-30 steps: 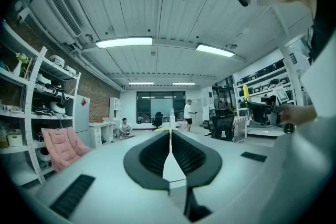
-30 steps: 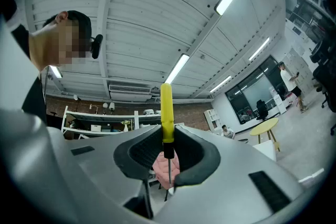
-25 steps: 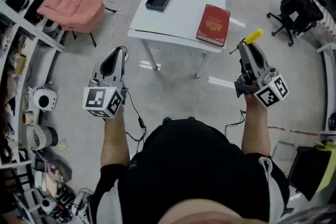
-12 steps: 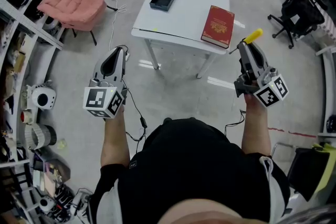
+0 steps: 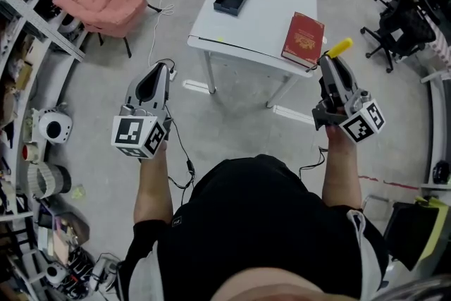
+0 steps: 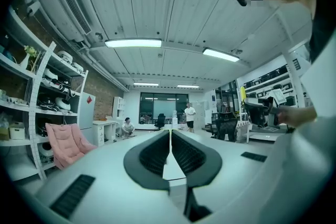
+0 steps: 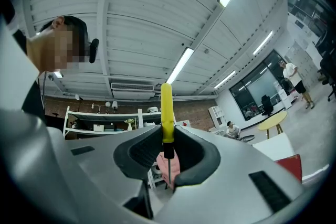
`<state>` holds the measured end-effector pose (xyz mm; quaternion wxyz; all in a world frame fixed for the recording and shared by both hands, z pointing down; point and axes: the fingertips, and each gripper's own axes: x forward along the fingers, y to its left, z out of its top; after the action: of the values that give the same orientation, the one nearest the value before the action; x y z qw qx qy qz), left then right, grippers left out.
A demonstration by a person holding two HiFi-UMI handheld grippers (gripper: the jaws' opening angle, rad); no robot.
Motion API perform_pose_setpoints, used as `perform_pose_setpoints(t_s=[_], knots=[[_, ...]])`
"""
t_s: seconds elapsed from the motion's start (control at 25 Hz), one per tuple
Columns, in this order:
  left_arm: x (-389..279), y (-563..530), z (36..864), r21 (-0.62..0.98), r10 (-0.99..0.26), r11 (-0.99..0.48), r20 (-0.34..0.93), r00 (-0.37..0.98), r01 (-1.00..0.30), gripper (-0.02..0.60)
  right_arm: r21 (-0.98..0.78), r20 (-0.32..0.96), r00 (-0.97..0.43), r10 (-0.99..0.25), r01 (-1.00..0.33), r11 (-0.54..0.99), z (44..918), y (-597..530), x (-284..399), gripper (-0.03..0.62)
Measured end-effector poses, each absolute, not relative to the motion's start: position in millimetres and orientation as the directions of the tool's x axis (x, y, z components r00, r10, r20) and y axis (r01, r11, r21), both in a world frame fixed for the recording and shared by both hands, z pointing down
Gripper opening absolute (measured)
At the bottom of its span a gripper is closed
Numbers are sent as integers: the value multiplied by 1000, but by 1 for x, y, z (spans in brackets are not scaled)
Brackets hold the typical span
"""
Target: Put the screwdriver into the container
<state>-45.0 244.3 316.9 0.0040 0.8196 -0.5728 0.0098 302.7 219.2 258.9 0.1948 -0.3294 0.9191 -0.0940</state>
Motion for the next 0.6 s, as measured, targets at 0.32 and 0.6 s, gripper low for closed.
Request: perform_pose_setpoints(t_s=[0.32,0.6], knots=[[-67,239,322,11,-944,-331,17,331,-944,26,-313,-296,-709,-640,-562,766,256,206,284,83],[-72,216,328,13,-949,-314,37,314,-949,26,-344,-300,-715,-631,-535,771,268,177,281,83]])
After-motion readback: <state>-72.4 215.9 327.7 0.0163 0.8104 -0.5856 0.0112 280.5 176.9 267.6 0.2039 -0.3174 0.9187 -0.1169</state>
